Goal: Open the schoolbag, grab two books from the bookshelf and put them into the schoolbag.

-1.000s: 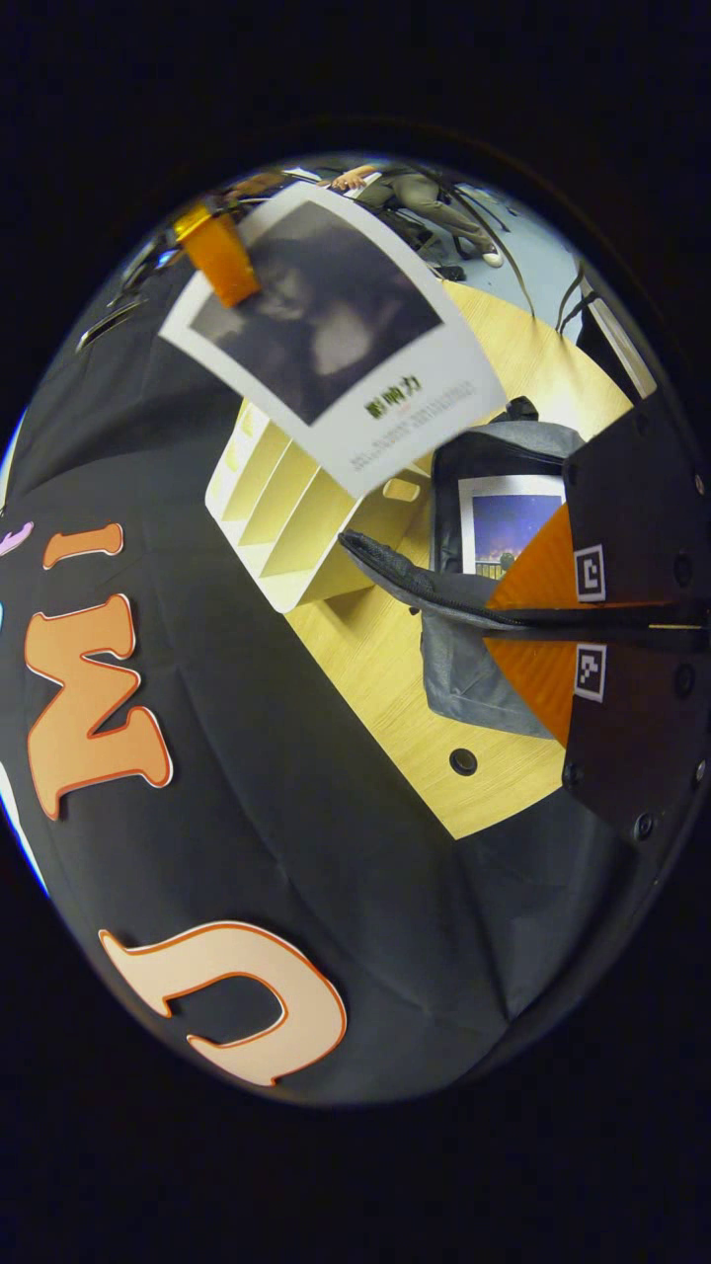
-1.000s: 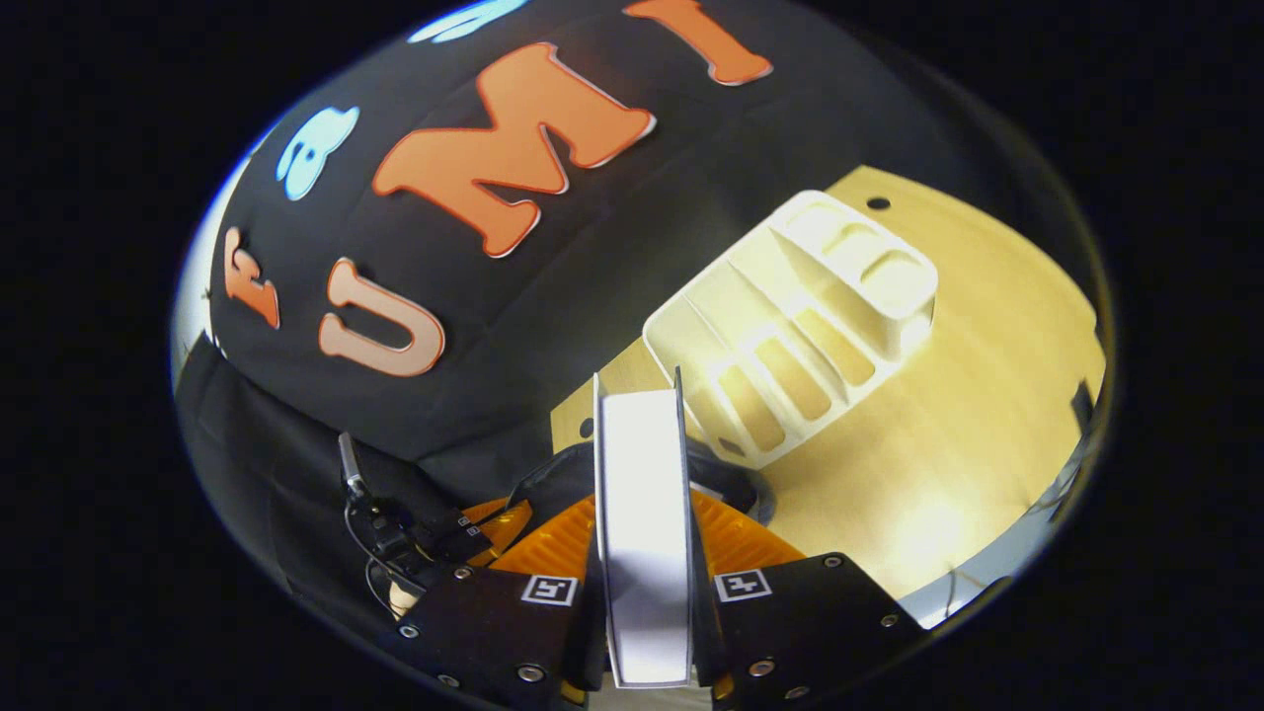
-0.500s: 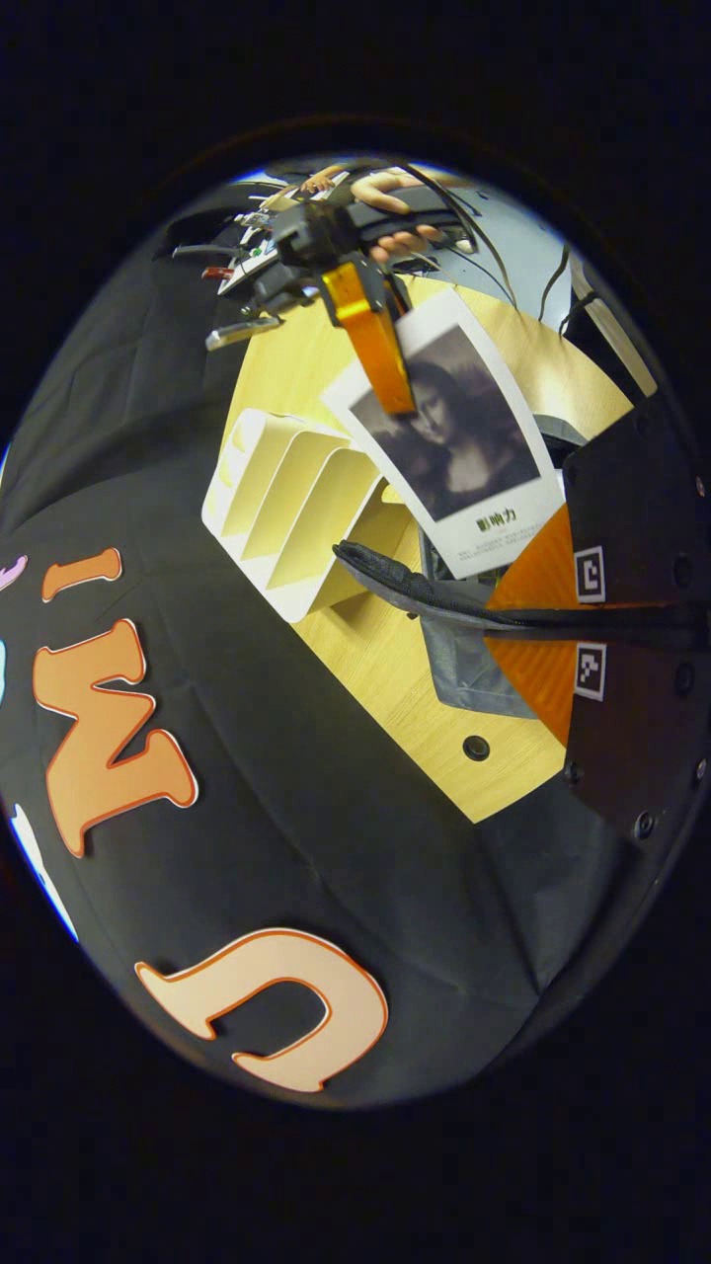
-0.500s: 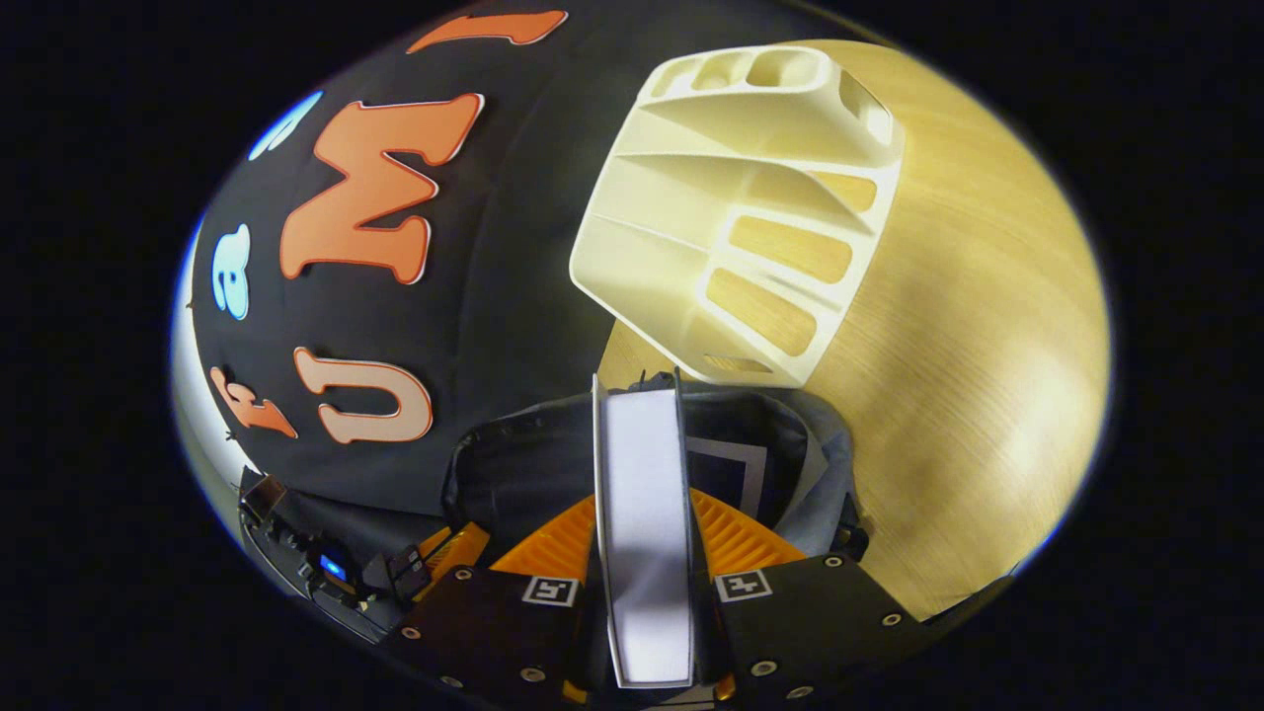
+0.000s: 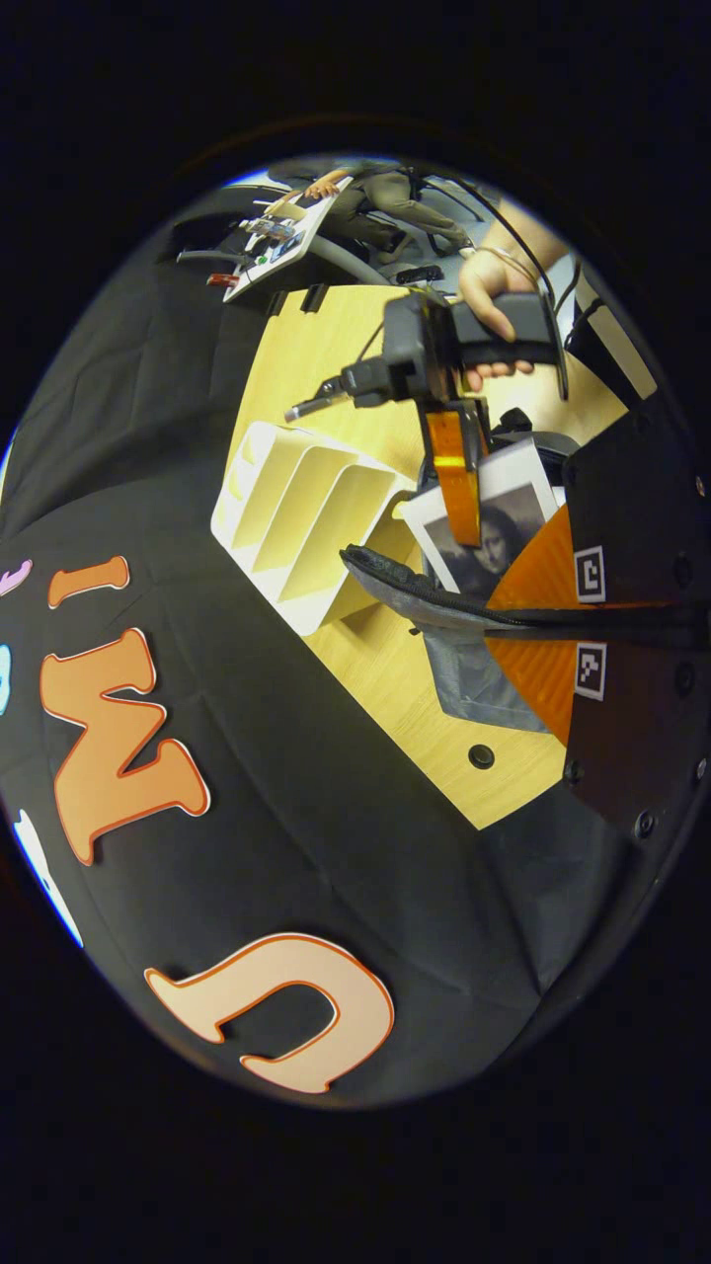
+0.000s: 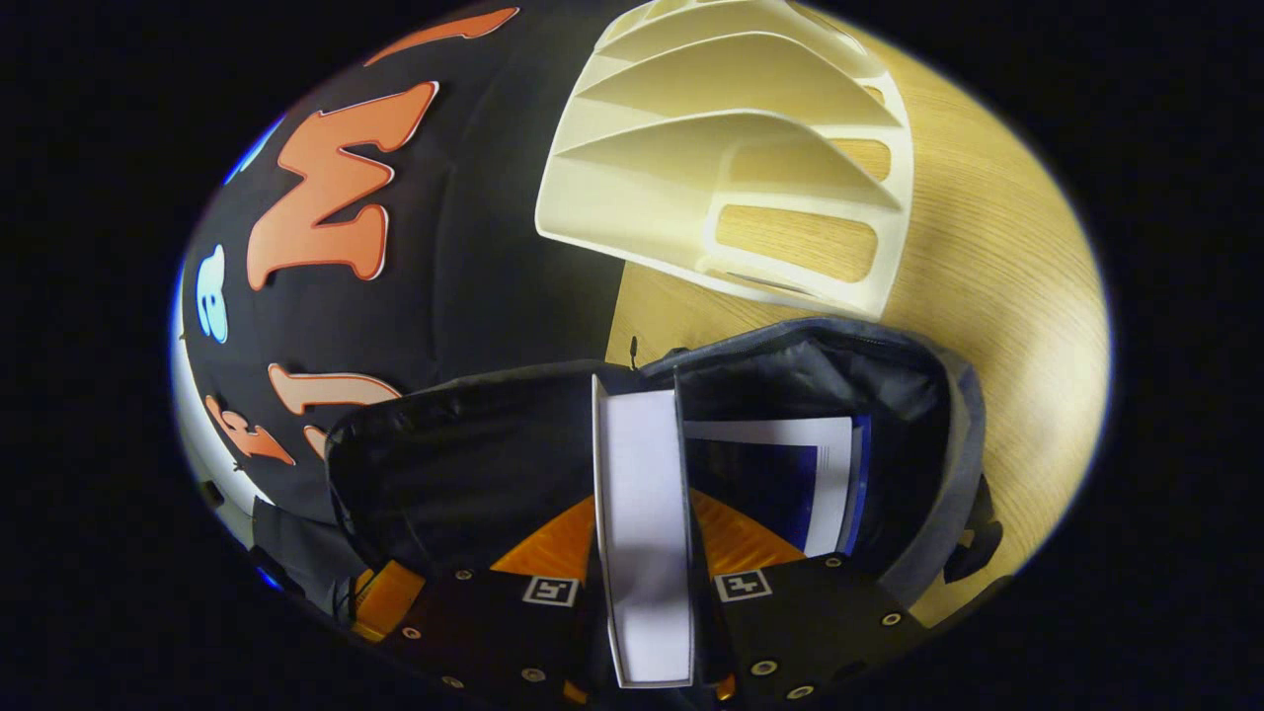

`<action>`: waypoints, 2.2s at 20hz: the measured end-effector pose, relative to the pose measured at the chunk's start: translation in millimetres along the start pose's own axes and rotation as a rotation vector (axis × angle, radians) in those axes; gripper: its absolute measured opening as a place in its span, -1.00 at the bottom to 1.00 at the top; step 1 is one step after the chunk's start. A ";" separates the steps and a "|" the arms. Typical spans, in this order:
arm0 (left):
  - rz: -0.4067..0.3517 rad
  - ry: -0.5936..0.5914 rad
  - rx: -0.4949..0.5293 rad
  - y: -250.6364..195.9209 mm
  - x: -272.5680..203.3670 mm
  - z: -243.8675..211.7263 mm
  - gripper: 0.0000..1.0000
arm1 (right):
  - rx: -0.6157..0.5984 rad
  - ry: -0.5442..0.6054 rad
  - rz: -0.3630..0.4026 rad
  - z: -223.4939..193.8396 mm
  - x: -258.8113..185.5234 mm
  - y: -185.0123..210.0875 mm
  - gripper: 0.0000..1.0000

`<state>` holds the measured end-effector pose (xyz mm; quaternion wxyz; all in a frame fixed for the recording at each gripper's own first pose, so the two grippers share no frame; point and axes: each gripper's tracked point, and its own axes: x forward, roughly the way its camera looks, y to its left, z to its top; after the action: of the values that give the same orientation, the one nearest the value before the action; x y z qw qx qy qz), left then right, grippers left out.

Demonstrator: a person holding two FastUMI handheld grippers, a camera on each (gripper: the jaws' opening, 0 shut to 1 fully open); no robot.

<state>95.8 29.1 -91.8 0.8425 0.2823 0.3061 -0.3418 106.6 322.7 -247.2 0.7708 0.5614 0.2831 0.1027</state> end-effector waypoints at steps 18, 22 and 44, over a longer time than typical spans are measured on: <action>-0.010 -0.010 -0.076 -15.5 7.8 -24.1 -0.98 | -0.112 0.033 -0.318 -1.4 -44.2 -73.3 0.55; -0.006 -0.022 -0.141 -28.7 8.1 -28.3 -0.96 | -0.246 0.025 -0.401 35.4 -84.9 -83.6 0.88; 0.406 -0.493 -0.596 -60.2 -1.5 92.6 0.99 | -1.102 -0.441 -0.302 276.1 -221.7 87.2 0.96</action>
<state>79.8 -70.2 -46.2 0.9852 -0.0088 0.1194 -0.1229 91.3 24.6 -37.7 0.9942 0.0419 0.0987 0.0049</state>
